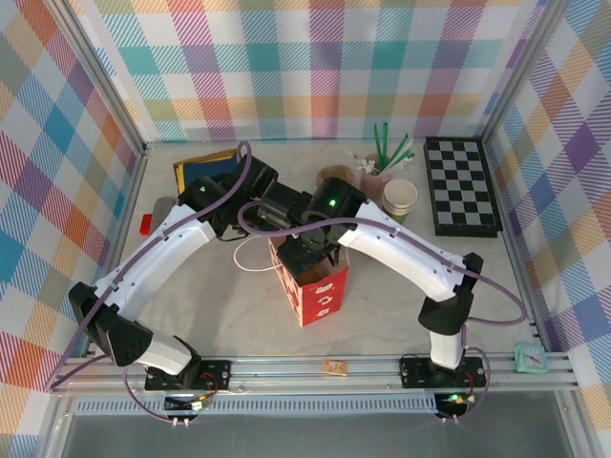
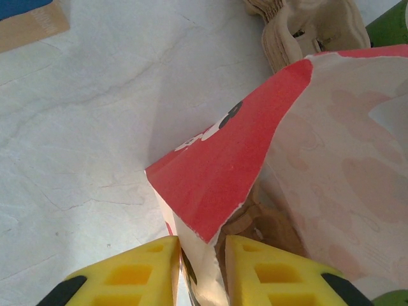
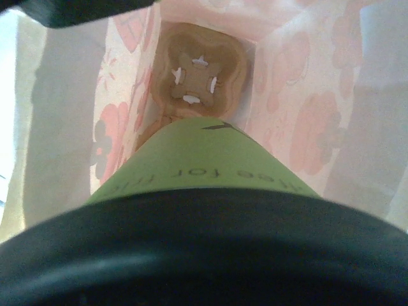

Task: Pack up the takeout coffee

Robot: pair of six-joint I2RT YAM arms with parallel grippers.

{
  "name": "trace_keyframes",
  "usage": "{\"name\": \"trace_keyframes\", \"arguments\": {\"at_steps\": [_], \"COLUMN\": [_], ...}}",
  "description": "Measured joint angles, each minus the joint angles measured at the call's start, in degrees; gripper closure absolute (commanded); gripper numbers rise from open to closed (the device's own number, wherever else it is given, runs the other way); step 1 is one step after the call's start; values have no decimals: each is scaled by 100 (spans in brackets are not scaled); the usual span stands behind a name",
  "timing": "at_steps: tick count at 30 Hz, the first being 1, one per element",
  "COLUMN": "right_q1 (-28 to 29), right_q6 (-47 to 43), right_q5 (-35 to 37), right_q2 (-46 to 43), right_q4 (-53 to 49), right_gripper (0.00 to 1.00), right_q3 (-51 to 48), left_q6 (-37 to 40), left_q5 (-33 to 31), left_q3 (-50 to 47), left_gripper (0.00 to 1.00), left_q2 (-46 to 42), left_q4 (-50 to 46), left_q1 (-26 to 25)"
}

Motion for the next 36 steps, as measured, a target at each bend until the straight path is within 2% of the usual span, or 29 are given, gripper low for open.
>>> {"name": "trace_keyframes", "arguments": {"at_steps": [14,19,25,36], "right_q1": [-302,-313,-313,-313], "right_q6": [87,212,321,334], "right_q5": [-382,-529,-680,-739], "right_q2": [-249,-249,-249,-254], "right_q4": [444,511,595,688], "right_gripper": [39,38,39,41], "right_q3": [-940,-957,-1099,-1427], "left_q6": [-4,-24,-68,-42], "left_q5": [-2,-2,-2,-138], "left_q3": [-164,-170,-170,225], "left_gripper": [75,71,62,60], "left_q2": [-166,-188,-201,-236], "left_q4": [46,114,118,48], "left_q1": [2,2,2,22]}}
